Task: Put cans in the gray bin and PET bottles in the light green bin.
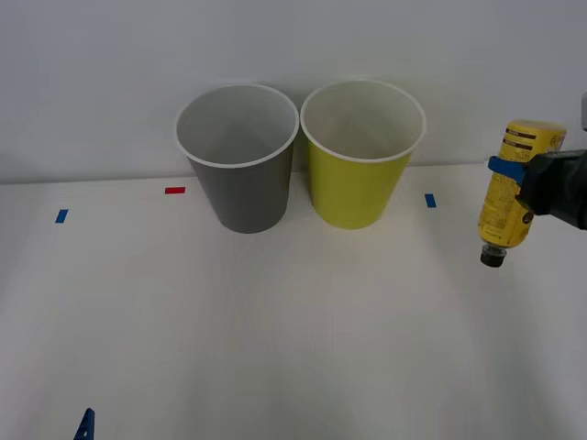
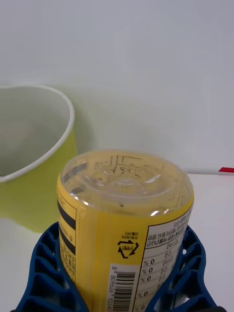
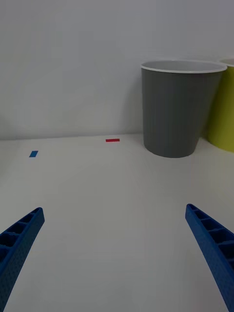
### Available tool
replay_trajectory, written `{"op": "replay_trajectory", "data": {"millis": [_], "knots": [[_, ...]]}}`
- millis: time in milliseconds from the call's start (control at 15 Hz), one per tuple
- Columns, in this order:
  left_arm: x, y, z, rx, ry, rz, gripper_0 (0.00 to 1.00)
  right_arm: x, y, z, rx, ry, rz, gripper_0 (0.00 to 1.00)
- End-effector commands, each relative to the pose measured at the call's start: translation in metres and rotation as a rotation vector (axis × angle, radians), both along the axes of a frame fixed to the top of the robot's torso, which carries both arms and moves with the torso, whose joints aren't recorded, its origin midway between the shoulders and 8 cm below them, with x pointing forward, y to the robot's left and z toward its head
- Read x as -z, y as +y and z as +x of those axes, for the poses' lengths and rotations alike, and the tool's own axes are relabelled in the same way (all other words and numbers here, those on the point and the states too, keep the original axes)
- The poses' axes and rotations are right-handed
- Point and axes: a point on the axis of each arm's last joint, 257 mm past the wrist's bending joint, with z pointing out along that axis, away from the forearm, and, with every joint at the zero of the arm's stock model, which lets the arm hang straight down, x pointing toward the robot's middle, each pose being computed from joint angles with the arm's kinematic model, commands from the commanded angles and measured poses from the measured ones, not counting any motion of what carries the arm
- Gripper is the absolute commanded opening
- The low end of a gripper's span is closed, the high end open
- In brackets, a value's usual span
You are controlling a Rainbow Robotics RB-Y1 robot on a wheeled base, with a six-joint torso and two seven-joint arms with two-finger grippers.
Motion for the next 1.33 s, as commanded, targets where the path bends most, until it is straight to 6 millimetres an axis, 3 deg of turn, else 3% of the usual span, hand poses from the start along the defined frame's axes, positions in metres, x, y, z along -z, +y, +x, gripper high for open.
{"op": "replay_trajectory", "data": {"millis": [67, 467, 867, 1067, 1333], "knots": [[0.000, 0.000, 0.000, 0.000, 0.000, 0.000, 1.00, -0.015, 0.002, -0.005, 0.002, -0.042, -0.014, 0.04], [0.000, 0.000, 0.000, 0.000, 0.000, 0.000, 1.00, -0.088, 0.019, -0.001, -0.004, -0.234, -0.037, 0.04], [0.000, 0.000, 0.000, 0.000, 0.000, 0.000, 1.00, -0.152, 0.060, 0.007, -0.066, -0.397, -0.043, 0.03], [0.000, 0.000, 0.000, 0.000, 0.000, 0.000, 1.00, -0.167, 0.097, 0.024, -0.137, -0.442, -0.037, 0.03], [0.000, 0.000, 0.000, 0.000, 0.000, 0.000, 1.00, -0.181, 0.124, 0.059, -0.209, -0.481, 0.063, 0.03]]}}
